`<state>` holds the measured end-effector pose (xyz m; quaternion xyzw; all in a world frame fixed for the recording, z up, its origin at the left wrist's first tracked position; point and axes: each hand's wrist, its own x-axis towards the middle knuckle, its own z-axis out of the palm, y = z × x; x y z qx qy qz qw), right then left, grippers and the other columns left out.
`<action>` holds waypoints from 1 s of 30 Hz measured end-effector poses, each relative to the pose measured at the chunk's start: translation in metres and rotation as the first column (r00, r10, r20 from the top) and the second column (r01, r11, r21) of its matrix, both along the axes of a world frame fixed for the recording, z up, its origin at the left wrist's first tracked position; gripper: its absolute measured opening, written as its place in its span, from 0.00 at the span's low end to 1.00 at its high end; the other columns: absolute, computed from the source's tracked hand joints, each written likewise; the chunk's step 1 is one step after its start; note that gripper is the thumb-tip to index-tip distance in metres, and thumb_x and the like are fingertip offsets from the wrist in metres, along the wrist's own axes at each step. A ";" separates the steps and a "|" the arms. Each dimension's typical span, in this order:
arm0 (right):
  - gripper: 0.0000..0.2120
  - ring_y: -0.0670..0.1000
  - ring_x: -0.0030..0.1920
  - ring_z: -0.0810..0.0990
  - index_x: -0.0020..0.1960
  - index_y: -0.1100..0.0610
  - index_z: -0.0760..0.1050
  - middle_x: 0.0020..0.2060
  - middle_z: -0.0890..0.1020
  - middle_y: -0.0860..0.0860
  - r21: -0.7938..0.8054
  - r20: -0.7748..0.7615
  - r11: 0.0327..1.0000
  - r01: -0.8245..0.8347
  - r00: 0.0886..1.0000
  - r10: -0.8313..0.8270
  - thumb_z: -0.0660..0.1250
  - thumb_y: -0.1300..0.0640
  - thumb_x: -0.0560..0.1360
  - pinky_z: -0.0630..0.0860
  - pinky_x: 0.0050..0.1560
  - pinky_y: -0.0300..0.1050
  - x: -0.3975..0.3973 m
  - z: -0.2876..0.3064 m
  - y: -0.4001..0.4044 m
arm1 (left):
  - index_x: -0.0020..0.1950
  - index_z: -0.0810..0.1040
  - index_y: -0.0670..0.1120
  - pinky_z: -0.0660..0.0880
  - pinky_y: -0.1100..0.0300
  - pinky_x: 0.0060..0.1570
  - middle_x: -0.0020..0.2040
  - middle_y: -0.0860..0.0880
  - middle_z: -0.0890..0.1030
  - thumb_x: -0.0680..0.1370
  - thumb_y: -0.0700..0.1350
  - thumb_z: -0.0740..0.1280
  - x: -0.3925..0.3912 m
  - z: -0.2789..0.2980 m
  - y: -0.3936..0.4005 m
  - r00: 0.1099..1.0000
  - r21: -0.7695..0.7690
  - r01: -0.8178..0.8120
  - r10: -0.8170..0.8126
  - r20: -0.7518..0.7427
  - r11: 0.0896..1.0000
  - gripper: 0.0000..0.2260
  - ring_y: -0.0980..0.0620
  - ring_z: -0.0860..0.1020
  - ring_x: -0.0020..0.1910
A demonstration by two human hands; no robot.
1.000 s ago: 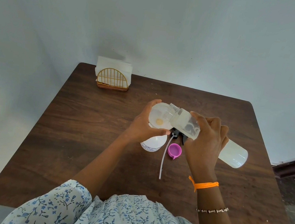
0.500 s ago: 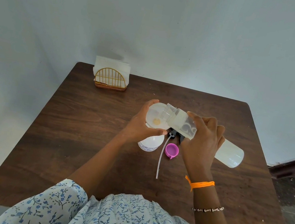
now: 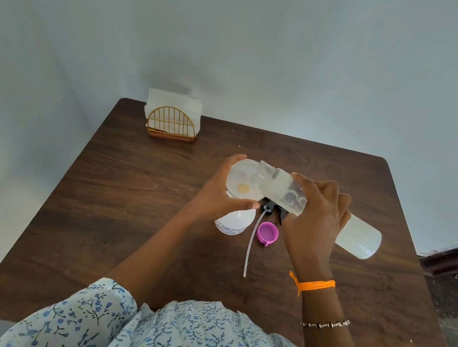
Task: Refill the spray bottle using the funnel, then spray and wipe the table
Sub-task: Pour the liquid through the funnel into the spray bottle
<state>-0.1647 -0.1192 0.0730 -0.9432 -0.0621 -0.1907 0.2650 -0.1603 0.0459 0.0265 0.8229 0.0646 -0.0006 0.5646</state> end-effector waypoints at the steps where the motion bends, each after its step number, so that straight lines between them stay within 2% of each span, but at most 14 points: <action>1: 0.30 0.58 0.52 0.69 0.59 0.54 0.77 0.50 0.76 0.56 0.000 -0.002 1.000 0.001 1.000 -0.001 0.70 0.75 0.60 0.64 0.52 0.50 0.000 0.000 0.000 | 0.70 0.55 0.59 0.66 0.65 0.50 0.64 0.60 0.63 0.66 0.48 0.77 0.000 0.000 0.000 1.000 0.000 0.000 0.000 -0.001 1.000 0.40 0.59 0.65 0.59; 5: 0.32 0.57 0.54 0.69 0.60 0.53 0.76 0.51 0.75 0.55 -0.004 -0.014 1.000 0.005 1.000 -0.005 0.69 0.75 0.60 0.65 0.54 0.51 0.001 0.000 -0.001 | 0.71 0.56 0.57 0.66 0.68 0.50 0.69 0.55 0.63 0.67 0.47 0.77 0.001 0.001 0.000 1.000 0.011 0.003 -0.003 0.011 1.000 0.40 0.59 0.64 0.60; 9: 0.32 0.57 0.53 0.69 0.59 0.53 0.76 0.50 0.75 0.55 0.003 -0.010 1.000 0.003 1.000 -0.003 0.69 0.75 0.59 0.65 0.53 0.50 0.001 0.000 -0.001 | 0.71 0.56 0.56 0.66 0.65 0.52 0.63 0.59 0.63 0.66 0.47 0.77 0.001 0.002 0.000 1.000 -0.008 0.000 0.000 0.003 1.000 0.40 0.59 0.64 0.60; 13: 0.31 0.57 0.53 0.69 0.58 0.54 0.77 0.50 0.75 0.55 0.008 -0.005 1.000 0.002 1.000 -0.002 0.68 0.76 0.59 0.60 0.52 0.45 0.000 0.001 -0.001 | 0.70 0.56 0.57 0.67 0.64 0.51 0.61 0.61 0.62 0.66 0.47 0.77 0.000 0.000 0.001 1.000 -0.007 0.002 -0.002 0.008 1.000 0.40 0.59 0.65 0.60; 18: 0.31 0.58 0.53 0.69 0.58 0.54 0.77 0.50 0.75 0.55 0.008 -0.005 1.000 0.001 1.000 -0.001 0.67 0.76 0.59 0.60 0.52 0.46 -0.001 0.001 -0.002 | 0.71 0.56 0.55 0.66 0.64 0.53 0.68 0.56 0.63 0.66 0.47 0.77 0.001 0.001 0.000 1.000 0.009 0.005 -0.005 0.016 1.000 0.41 0.59 0.64 0.60; 23: 0.31 0.57 0.54 0.68 0.59 0.54 0.77 0.51 0.75 0.55 0.014 -0.018 1.000 -0.010 1.000 0.011 0.67 0.76 0.60 0.61 0.53 0.46 -0.001 0.003 -0.002 | 0.70 0.56 0.57 0.65 0.72 0.46 0.61 0.61 0.61 0.66 0.47 0.77 0.000 0.000 0.000 1.000 0.006 0.003 -0.003 0.015 1.000 0.41 0.60 0.64 0.59; 30: 0.31 0.57 0.54 0.68 0.59 0.54 0.77 0.51 0.75 0.56 0.012 -0.022 1.000 -0.009 1.000 0.009 0.68 0.75 0.60 0.63 0.54 0.48 0.000 0.004 -0.001 | 0.70 0.56 0.58 0.65 0.73 0.45 0.61 0.62 0.61 0.66 0.47 0.77 0.001 -0.001 0.001 1.000 -0.001 0.003 -0.003 0.009 1.000 0.40 0.60 0.65 0.59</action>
